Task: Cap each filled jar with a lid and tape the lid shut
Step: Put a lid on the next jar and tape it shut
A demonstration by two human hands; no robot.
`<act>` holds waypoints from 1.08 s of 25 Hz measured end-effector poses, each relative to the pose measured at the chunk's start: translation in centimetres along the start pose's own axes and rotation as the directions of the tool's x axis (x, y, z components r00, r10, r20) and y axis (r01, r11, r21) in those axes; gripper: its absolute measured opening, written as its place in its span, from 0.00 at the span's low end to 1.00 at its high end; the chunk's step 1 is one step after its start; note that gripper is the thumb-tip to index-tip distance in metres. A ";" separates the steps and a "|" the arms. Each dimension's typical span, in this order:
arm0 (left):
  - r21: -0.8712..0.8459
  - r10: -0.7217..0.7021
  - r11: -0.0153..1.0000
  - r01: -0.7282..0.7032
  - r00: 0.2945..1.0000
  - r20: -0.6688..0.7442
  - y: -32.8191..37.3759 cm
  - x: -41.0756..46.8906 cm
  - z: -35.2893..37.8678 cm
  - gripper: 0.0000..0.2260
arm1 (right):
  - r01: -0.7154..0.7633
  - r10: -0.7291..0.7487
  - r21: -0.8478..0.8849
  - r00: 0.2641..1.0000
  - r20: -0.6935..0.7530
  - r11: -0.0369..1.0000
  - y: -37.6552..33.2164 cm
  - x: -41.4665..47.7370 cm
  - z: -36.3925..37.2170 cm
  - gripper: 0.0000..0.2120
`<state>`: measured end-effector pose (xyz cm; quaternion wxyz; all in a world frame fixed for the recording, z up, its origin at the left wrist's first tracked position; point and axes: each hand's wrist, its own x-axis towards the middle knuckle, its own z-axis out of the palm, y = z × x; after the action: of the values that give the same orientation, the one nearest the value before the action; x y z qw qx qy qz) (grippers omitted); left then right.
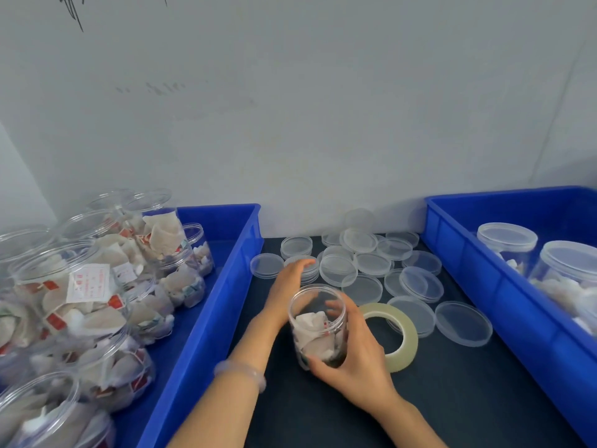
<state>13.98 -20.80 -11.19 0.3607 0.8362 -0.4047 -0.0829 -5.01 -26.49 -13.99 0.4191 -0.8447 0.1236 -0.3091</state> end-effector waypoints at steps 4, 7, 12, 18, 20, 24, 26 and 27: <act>0.374 0.112 0.914 -0.157 0.984 0.140 -0.2 4.8 2.6 0.44 | 0.010 -0.012 0.068 0.999 0.030 0.998 0.8 0.3 0.0 0.46; 0.355 0.102 0.925 -0.132 0.990 0.101 -0.4 5.5 3.6 0.40 | 0.013 -0.017 0.089 0.999 0.048 0.996 1.0 0.2 0.2 0.47; 0.281 0.240 0.934 -0.220 0.970 -0.042 -1.2 3.2 2.4 0.22 | -0.002 -0.003 0.090 0.998 0.055 0.996 1.0 0.2 0.2 0.47; -0.042 0.169 0.986 -0.164 0.952 0.255 1.1 1.1 2.4 0.24 | -0.035 0.029 0.088 0.997 0.066 0.995 1.0 0.1 0.2 0.47; -0.266 0.085 0.963 -0.028 0.975 0.203 1.1 0.2 2.4 0.19 | -0.037 0.031 0.095 0.997 0.071 0.995 0.9 0.1 0.1 0.47; -0.170 0.041 0.984 -0.047 0.999 -0.036 -0.8 -2.0 1.5 0.08 | -0.028 0.021 0.112 0.998 0.067 0.993 0.7 0.1 0.2 0.45; -0.031 0.041 0.999 -0.041 0.999 0.005 -1.0 -3.4 1.1 0.04 | -0.026 0.019 0.109 0.998 0.063 0.994 0.6 0.2 0.2 0.44; 0.023 0.035 0.999 -0.035 0.999 -0.010 -1.1 -3.9 1.1 0.07 | -0.026 0.019 0.111 0.998 0.064 0.993 0.6 0.2 0.2 0.44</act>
<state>11.59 -18.05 -13.38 0.3547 0.8335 -0.4183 -0.0676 -4.74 -26.81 -14.49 0.4728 -0.8278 0.1026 -0.2840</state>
